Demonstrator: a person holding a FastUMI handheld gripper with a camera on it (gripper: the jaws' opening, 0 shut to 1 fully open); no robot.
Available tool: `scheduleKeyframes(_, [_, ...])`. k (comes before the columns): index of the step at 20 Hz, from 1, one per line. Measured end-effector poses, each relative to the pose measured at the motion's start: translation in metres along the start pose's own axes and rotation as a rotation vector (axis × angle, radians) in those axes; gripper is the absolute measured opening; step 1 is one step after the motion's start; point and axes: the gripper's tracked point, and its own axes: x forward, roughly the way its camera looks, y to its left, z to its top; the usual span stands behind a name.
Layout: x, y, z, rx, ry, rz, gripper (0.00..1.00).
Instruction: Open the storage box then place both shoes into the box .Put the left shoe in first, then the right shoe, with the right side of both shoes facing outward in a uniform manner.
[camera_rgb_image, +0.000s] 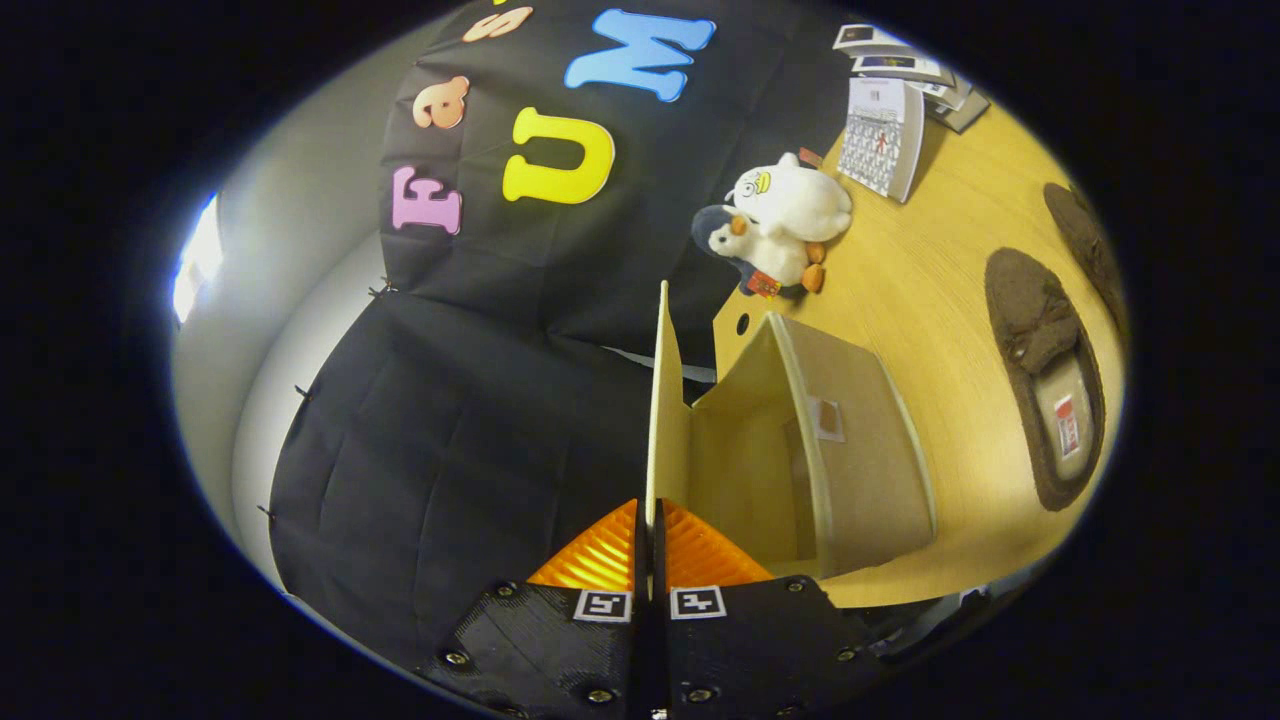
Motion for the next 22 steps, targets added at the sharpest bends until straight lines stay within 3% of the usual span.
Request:
scheduleKeyframes(18, [0.09,0.099,-0.061,-0.346,-0.023,-0.041,0.0])
scheduleKeyframes(20, [0.098,0.106,-0.07,-0.424,-0.003,-0.04,0.06])
scheduleKeyframes(22, [0.103,0.113,-0.074,-0.531,0.019,-0.051,0.18])
